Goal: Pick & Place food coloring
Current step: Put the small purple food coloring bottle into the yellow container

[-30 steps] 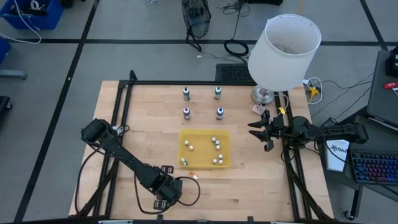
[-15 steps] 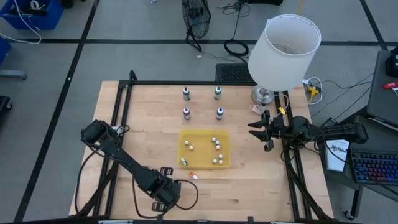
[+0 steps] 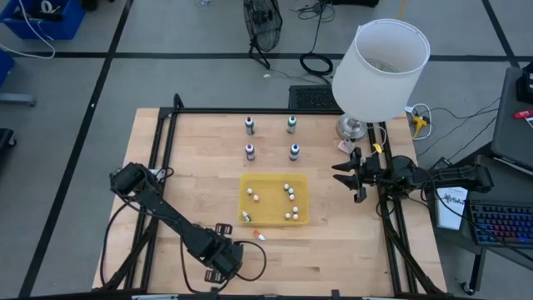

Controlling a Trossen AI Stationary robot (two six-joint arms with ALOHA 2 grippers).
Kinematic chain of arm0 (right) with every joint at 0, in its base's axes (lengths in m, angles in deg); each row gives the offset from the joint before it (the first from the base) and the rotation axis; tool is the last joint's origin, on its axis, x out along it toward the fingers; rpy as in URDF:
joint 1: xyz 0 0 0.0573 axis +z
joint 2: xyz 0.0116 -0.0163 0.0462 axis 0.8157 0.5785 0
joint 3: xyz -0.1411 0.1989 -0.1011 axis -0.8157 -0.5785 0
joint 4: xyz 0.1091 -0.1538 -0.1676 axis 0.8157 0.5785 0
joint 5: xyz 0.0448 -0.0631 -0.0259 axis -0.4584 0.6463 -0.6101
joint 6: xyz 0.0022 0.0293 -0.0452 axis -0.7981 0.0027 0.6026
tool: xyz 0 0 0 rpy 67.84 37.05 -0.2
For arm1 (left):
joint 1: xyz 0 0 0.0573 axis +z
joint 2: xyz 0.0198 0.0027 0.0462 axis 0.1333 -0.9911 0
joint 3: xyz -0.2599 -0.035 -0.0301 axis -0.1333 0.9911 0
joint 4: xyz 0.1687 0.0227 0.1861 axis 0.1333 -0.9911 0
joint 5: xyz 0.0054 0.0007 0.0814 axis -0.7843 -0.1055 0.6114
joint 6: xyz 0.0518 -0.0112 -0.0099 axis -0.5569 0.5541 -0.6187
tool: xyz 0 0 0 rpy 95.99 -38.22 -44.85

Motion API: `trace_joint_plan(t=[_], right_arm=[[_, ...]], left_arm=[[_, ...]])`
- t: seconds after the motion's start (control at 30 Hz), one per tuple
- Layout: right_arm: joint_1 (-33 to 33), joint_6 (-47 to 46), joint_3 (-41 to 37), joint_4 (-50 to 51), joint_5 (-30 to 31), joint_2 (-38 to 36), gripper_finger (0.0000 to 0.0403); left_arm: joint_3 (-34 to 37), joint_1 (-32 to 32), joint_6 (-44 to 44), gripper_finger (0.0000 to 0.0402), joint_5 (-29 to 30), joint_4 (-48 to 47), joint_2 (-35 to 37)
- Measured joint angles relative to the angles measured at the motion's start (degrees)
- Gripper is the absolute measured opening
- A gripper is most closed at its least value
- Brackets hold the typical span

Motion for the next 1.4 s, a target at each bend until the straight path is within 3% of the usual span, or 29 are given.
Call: trace_joint_plan(t=[0.3,1.4], right_arm=[[0.02,0.0,0.0,0.02,0.0,-0.02,0.013],[0.02,0.0,0.0,0.07,0.0,0.0,0.013]], left_arm=[[0.0,-0.04,2.84,0.0159,-1.81,-4.42,0.0],[1.79,-0.65,6.14,0.0159,-2.95,0.24,0.02]])
